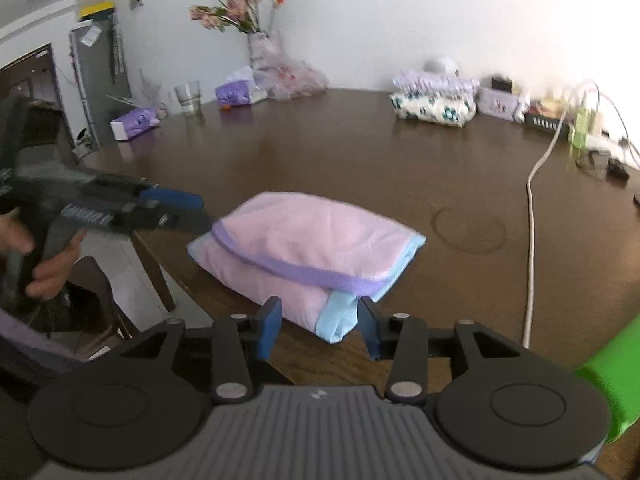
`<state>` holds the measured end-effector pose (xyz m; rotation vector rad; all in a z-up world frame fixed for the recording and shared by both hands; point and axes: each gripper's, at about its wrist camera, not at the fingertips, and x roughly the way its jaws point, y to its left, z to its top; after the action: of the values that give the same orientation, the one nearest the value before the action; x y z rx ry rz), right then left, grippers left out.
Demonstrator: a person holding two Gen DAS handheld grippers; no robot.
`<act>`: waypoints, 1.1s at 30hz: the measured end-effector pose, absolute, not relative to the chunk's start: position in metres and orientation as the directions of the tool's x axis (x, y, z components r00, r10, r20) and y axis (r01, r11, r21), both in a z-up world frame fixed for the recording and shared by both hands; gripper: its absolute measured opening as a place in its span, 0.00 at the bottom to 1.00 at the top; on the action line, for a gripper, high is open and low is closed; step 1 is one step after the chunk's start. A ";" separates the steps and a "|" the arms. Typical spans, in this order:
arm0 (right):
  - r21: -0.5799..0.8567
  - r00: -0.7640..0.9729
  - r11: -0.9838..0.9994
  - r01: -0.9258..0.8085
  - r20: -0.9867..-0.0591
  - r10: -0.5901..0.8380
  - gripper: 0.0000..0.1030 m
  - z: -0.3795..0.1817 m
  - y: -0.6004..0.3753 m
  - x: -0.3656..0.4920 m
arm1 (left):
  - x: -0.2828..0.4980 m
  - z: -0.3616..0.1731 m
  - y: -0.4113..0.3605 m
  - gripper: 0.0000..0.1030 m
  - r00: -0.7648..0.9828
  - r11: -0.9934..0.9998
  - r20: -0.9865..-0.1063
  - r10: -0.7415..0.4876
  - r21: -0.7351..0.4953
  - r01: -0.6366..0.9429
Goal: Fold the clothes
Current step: 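Press the folded bundle flat and open both grippers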
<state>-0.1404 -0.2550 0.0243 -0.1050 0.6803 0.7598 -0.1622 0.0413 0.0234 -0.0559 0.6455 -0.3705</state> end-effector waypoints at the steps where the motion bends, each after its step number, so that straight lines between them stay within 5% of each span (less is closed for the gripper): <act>1: 0.180 0.517 0.735 -0.654 -0.603 0.607 0.35 0.020 -0.257 -0.140 | -0.163 0.019 0.039 0.43 0.728 0.935 -0.592 -0.346 -0.156 0.317; 2: 0.203 0.511 0.739 -0.642 -0.606 0.610 0.27 0.017 -0.259 -0.138 | -0.163 0.015 0.040 0.21 0.719 0.934 -0.600 -0.351 -0.162 0.320; 3: 0.220 0.505 0.743 -0.632 -0.611 0.610 0.08 0.013 -0.260 -0.136 | -0.161 0.012 0.042 0.07 0.709 0.930 -0.605 -0.363 -0.182 0.320; 4: 0.235 0.499 0.746 -0.623 -0.616 0.610 0.06 0.010 -0.261 -0.135 | -0.160 0.008 0.045 0.04 0.699 0.925 -0.609 -0.375 -0.205 0.319; 9: 0.178 0.511 0.766 -0.618 -0.650 0.563 0.11 0.017 -0.267 -0.143 | -0.165 0.008 0.062 0.12 0.700 0.929 -0.614 -0.365 -0.189 0.319; 16: 0.141 0.584 0.769 -0.624 -0.570 0.578 0.23 0.032 -0.248 -0.133 | -0.159 0.036 0.049 0.27 0.788 0.918 -0.471 -0.397 -0.210 0.337; 19: 0.104 0.590 0.758 -0.644 -0.563 0.578 0.27 0.026 -0.224 -0.126 | -0.145 0.028 0.025 0.36 0.800 0.945 -0.505 -0.323 -0.128 0.300; 33: 0.180 0.540 0.747 -0.640 -0.585 0.604 0.26 0.006 -0.250 -0.130 | -0.139 0.009 0.015 0.41 0.778 0.958 -0.568 -0.269 -0.070 0.280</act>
<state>-0.1298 -0.2497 0.0060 -0.0581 0.6728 0.7402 -0.1385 0.0150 0.0089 0.0185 0.6117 -0.2965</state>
